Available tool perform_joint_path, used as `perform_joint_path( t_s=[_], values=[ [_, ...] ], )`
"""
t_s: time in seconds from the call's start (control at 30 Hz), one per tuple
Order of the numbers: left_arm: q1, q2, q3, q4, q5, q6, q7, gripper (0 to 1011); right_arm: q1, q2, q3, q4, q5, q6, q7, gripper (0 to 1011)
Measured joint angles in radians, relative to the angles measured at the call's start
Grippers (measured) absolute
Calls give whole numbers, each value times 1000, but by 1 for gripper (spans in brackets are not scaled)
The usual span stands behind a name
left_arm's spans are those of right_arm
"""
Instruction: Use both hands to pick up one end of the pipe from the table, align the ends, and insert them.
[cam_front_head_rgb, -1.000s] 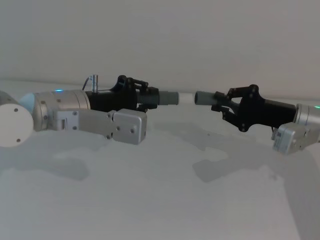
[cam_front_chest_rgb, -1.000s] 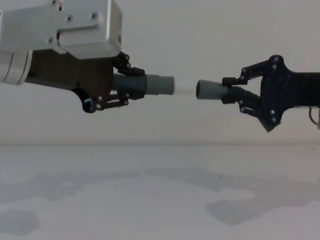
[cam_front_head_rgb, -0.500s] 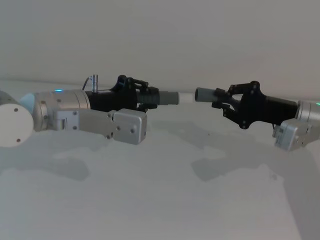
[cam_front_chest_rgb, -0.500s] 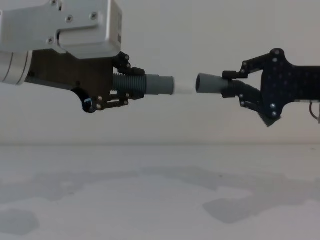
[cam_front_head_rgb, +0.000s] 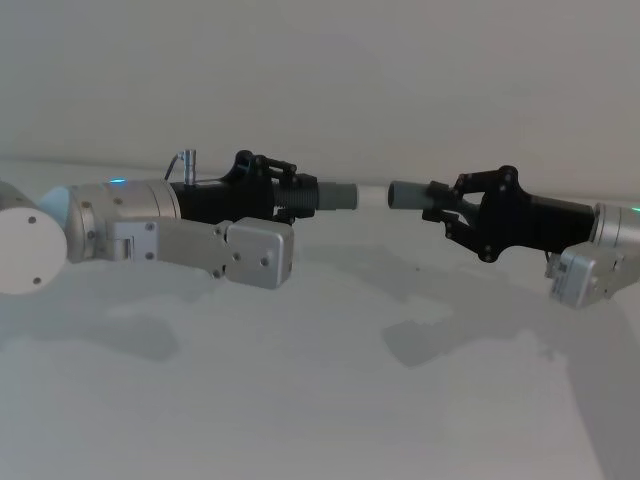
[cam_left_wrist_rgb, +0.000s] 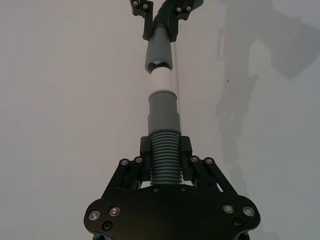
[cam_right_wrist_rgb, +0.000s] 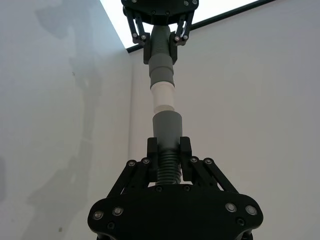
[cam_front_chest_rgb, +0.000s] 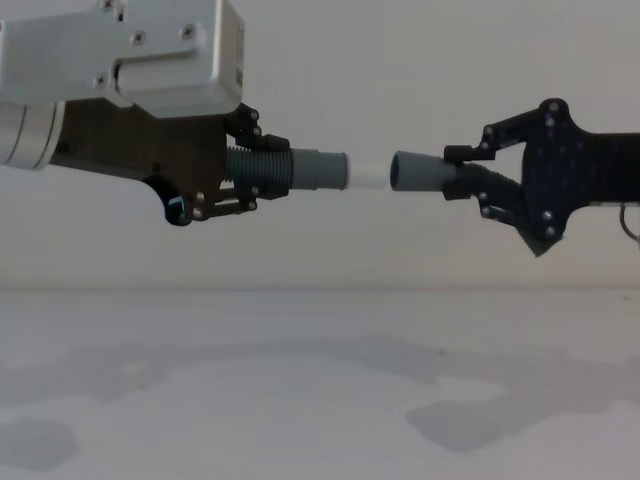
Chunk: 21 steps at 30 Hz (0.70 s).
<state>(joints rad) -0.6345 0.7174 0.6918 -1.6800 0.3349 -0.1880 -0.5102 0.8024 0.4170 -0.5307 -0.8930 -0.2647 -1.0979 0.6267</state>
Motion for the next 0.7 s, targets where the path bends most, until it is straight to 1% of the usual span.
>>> perform_joint_path(
  t_s=[0.7],
  values=[
    [0, 0, 0, 0, 0, 0, 0, 314, -8, 5, -11, -27, -15, 14, -23, 232]
  ],
)
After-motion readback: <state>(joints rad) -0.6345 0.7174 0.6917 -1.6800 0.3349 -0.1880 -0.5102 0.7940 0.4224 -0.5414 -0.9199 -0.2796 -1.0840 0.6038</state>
